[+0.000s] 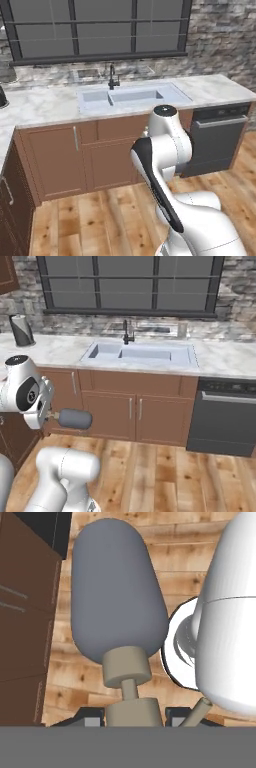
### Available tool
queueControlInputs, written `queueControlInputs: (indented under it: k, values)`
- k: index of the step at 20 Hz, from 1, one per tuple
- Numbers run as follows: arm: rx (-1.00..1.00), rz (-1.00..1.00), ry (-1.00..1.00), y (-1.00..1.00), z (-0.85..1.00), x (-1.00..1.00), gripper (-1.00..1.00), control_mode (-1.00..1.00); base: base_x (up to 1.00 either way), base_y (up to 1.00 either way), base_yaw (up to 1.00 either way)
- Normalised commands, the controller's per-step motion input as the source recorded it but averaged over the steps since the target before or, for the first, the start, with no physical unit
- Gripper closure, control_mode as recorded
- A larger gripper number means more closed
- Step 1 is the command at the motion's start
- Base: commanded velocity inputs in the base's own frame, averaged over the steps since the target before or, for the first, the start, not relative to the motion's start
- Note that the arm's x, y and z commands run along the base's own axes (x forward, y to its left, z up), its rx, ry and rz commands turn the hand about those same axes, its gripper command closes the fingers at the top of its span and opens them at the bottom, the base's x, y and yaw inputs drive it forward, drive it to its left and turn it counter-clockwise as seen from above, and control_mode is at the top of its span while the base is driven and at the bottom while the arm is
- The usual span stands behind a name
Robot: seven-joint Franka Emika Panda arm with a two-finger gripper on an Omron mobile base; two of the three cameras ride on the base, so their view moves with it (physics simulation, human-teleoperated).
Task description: Restock the sink supplies by placing the sponge and soap dispenser on the counter and next to the sink. Make sure the soap dispenser is upright.
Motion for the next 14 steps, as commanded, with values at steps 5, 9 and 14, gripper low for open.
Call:
queueControlInputs:
  k: [5,9,14]
  values:
    - [0.0,0.0,0.0,0.0,0.0,0.0,1.0,1.0,1.0,0.54,0.07]
    - [0.0,0.0,0.0,0.0,0.0,0.0,1.0,1.0,0.98,0.58,0.11]
    - [0.0,0.0,0.0,0.0,0.0,0.0,1.0,1.0,0.91,0.6,0.11]
